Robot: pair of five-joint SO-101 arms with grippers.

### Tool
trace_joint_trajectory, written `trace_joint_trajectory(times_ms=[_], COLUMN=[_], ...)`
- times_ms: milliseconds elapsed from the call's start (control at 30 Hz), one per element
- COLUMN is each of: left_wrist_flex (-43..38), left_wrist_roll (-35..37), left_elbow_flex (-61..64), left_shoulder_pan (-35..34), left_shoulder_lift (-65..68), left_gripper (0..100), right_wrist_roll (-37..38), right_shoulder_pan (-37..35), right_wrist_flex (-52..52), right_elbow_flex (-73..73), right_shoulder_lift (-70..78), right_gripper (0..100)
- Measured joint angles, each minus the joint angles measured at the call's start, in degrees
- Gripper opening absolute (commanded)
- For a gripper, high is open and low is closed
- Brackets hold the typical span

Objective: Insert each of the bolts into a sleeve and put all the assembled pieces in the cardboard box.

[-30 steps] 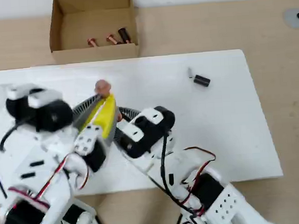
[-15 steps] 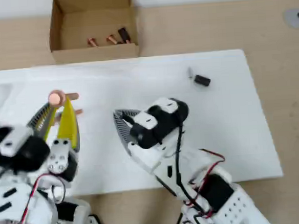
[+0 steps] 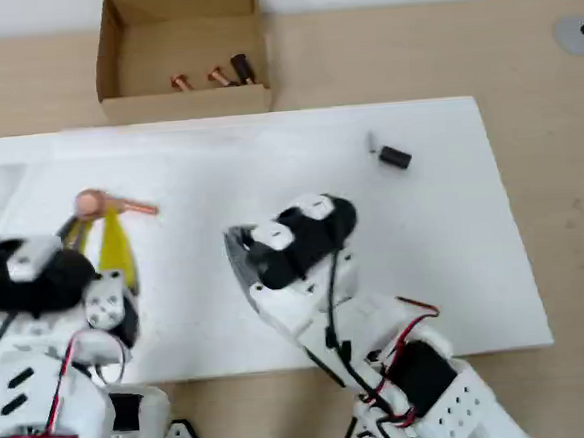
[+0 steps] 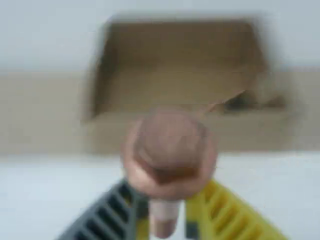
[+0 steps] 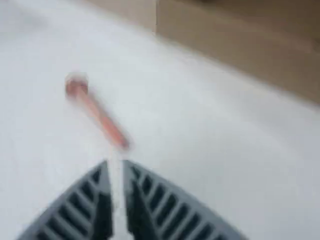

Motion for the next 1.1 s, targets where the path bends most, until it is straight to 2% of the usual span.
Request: trace_joint_trajectory(times_ms=[233, 467, 600, 800, 933, 1033, 1100], left_wrist_flex=[4.9, 12.2, 20.0, 30.2, 31.2, 30.5, 29.6], left_wrist_roll=[0.0, 3.7, 3.8, 0.5, -0.2, -1.8, -2.2], left_elbow_flex=[3.3, -5.0, -15.6, -30.9, -34.5, -34.5, -34.5], left_shoulder_pan=[-21.5, -39.6, -49.6, -60.9, -68.6, -75.2, -80.0], left_shoulder_lift=[3.5, 20.5, 32.7, 45.8, 47.7, 47.8, 47.8], left_gripper=[1, 1, 1, 1, 1, 1, 1], right_wrist_roll=[0.2, 1.7, 3.3, 8.0, 16.9, 24.5, 26.7], right_shoulder_pan=[0.0, 0.0, 0.0, -1.9, -6.6, -10.1, -12.5], right_wrist_flex=[5.9, 10.4, 20.7, 43.3, 54.6, 59.6, 61.7], right_elbow_flex=[-3.5, -18.3, -34.4, -66.2, -88.4, -104.9, -114.8], right_shoulder_lift=[3.5, 27.1, 47.6, 78.9, 95.0, 104.4, 109.9], right_gripper=[1.2, 1.2, 1.2, 1.2, 1.2, 1.3, 2.3])
